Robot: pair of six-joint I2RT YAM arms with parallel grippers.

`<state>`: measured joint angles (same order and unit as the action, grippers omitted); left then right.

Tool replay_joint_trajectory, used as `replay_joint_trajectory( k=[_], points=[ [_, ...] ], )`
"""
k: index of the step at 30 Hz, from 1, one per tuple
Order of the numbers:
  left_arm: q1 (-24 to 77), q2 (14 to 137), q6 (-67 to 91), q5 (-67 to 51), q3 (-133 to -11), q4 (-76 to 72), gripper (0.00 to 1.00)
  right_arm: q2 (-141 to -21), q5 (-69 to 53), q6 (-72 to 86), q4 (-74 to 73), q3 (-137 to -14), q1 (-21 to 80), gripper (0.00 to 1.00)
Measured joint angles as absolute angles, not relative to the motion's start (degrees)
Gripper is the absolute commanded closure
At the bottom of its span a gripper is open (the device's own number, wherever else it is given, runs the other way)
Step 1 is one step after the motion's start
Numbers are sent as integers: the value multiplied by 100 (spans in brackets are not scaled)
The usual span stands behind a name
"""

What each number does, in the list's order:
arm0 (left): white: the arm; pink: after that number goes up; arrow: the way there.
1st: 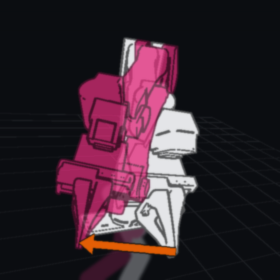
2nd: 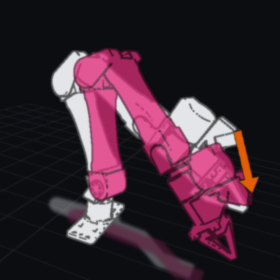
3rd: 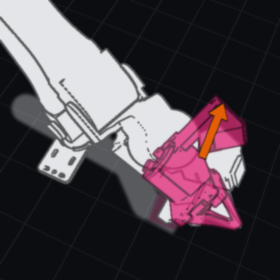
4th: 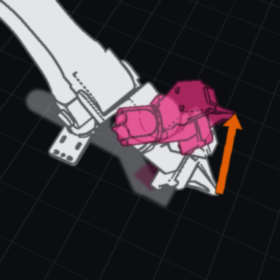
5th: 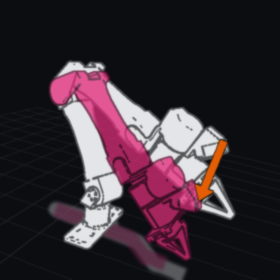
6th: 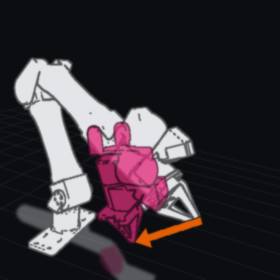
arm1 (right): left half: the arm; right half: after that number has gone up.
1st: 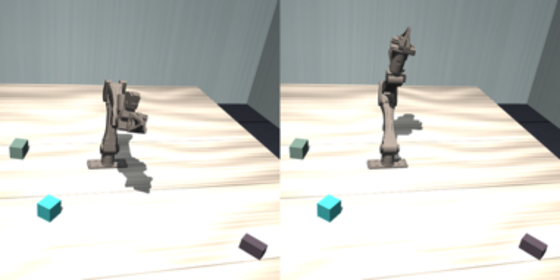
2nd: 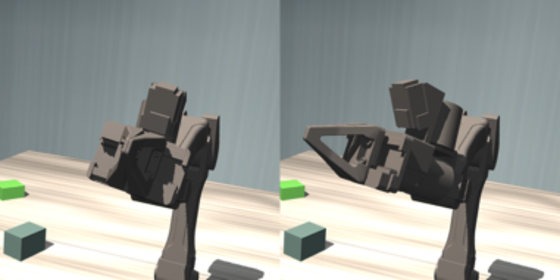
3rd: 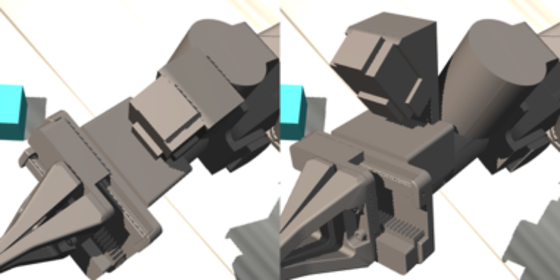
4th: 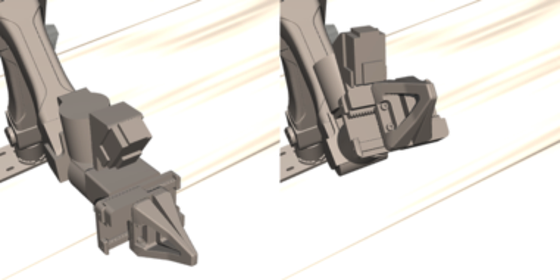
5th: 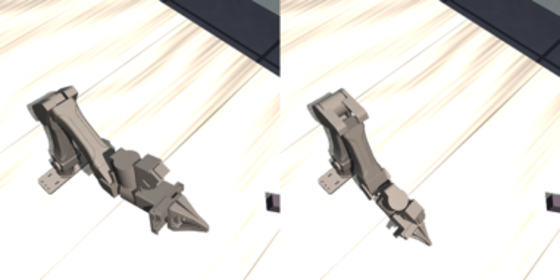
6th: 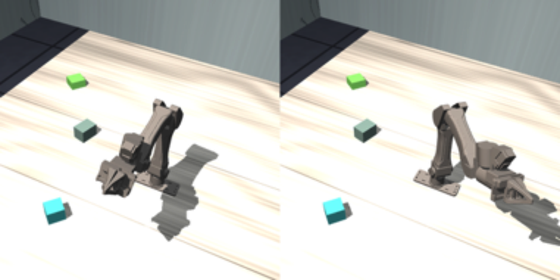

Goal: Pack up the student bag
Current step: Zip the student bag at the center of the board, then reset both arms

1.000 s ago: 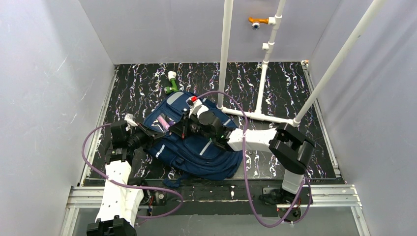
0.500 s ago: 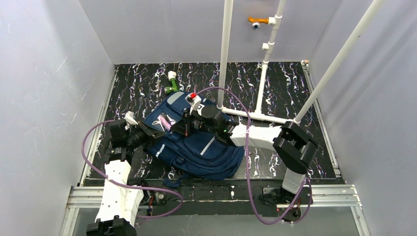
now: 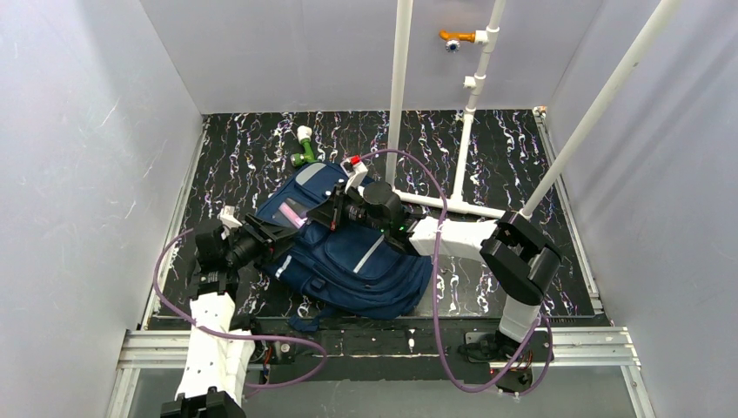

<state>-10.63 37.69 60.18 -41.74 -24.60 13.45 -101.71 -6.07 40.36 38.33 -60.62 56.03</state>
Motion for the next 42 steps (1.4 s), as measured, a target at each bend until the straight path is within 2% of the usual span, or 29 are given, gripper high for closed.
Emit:
replay_joint_trajectory(
  k=[2, 3, 4, 6, 7, 10, 15, 17, 18, 19, 20, 21, 23, 24, 28, 34, 42],
  points=[
    [-1052, 3815, 6158, -4185, -2344, 1175, 56, -10171, -563, 4049, 3839, -6062, 5605, 99],
    [-1044, 3846, 6202, -4174, -2287, 1114, 61, -10171, -534, 4051, 3837, -6062, 5605, 99],
    [-1035, 3874, 6230, -4158, -2250, 1076, 73, -10171, -521, 4056, 3837, -6062, 5605, 99],
    [-1035, 4034, 6287, -4139, -2141, 923, 90, -10171, -504, 4056, 3837, -6062, 5605, 99],
    [-1041, 4154, 6316, -4141, -2086, 856, 94, -10171, -456, 4051, 3837, -6053, 5605, 99],
    [-1114, 4458, 6309, -4165, -1997, 731, 100, -10169, -246, 3940, 3730, -6001, 5564, 99],
    [-1122, 3922, 5970, -3874, -2099, 1188, 100, -10071, 89, 3433, 3345, -6001, 5262, 99],
    [-1079, 3789, 5811, -3802, -2220, 1321, 81, -10068, -71, 3317, 3256, -6023, 5207, 85],
    [-1074, 3785, 5728, -3776, -2274, 1396, 71, -10068, -141, 3225, 3203, -6060, 5207, 74],
    [-1074, 3806, 5599, -3734, -2335, 1507, 64, -10068, -193, 3109, 3118, -6125, 5205, 67],
    [-1079, 3844, 5472, -3677, -2412, 1682, 61, -10062, -226, 2998, 3017, -6193, 5194, 57],
    [-1083, 3959, 4980, -3485, -2803, 2206, 56, -9876, -189, 2541, 2482, -6375, 5061, 33],
    [-1090, 3962, 4781, -3376, -2961, 2405, 54, -9727, -143, 2375, 2180, -6447, 5011, 11],
    [-1092, 3981, 4554, -3282, -3190, 2648, 52, -9605, -75, 2220, 1861, -6510, 4976, 3],
    [-1074, 4007, 3846, -3035, -4130, 3052, 42, -8663, 580, 1498, 458, -6735, 4915, 1],
    [-672, 4154, 3037, -3148, -5225, 2891, 41, -6726, 2453, 834, -1081, -6840, 4930, 0],
    [-84, 4807, 2287, -3592, -6667, 1708, 39, -4635, 4372, 530, -1776, -6694, 4919, 0]
  ],
)
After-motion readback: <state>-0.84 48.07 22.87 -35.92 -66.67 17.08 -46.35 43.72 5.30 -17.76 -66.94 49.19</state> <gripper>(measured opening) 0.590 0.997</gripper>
